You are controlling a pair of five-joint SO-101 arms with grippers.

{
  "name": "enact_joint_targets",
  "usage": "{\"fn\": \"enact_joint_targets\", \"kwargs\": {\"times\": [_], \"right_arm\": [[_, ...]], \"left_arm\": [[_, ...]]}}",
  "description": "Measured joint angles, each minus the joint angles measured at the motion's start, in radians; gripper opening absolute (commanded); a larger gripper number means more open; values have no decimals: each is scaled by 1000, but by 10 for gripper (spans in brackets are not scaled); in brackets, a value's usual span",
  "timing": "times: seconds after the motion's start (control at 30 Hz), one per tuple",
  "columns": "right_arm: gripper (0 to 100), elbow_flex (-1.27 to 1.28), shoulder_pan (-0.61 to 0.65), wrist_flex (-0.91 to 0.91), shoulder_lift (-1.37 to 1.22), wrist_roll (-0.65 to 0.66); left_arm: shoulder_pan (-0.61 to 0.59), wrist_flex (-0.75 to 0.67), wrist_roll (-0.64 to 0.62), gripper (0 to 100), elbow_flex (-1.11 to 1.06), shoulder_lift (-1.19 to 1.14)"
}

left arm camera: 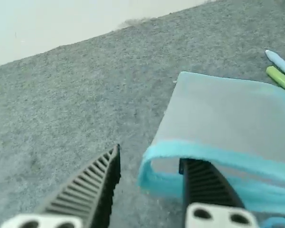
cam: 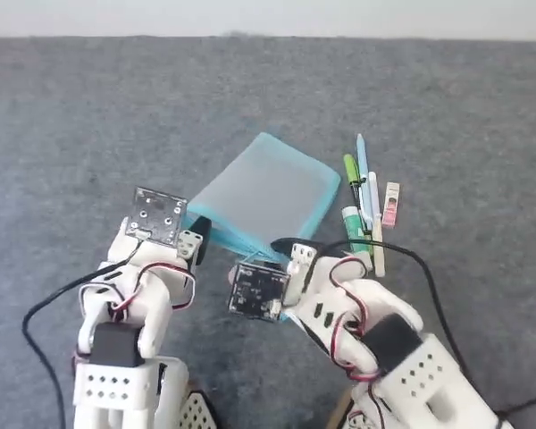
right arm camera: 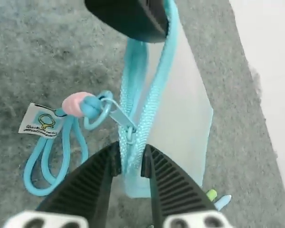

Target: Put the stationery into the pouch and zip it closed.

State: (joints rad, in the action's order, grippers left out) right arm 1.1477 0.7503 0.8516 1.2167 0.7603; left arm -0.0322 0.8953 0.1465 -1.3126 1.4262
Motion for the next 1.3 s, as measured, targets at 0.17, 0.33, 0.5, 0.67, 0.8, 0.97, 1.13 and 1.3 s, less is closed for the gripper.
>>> {"fn": "enact_joint_targets", "kwargs": {"times": [0.17, 0.33, 0.5, 0.67, 0.8, 0.97, 1.13, 1.3], "right_arm": [[8, 0, 3, 61, 98, 0], [8, 0, 46, 126, 166, 0], [8, 0, 57, 135, 190, 0], [13, 0, 58, 133, 190, -23], [69, 0, 14, 135, 193, -135], [209, 8, -83, 155, 192, -183], [196, 8, -166, 235, 192, -224], [152, 8, -301, 319, 149, -253]], "left_arm": [[2, -5, 32, 198, 0, 0], [6, -5, 35, 186, 0, 0], [8, -5, 35, 6, 0, 0], [12, -5, 34, 11, 0, -2], [3, -5, -25, 11, 0, -2], [-41, -38, -157, 11, 0, -2], [-89, -92, -238, 11, -44, -2], [-89, -100, -244, 11, -49, -2]]}}
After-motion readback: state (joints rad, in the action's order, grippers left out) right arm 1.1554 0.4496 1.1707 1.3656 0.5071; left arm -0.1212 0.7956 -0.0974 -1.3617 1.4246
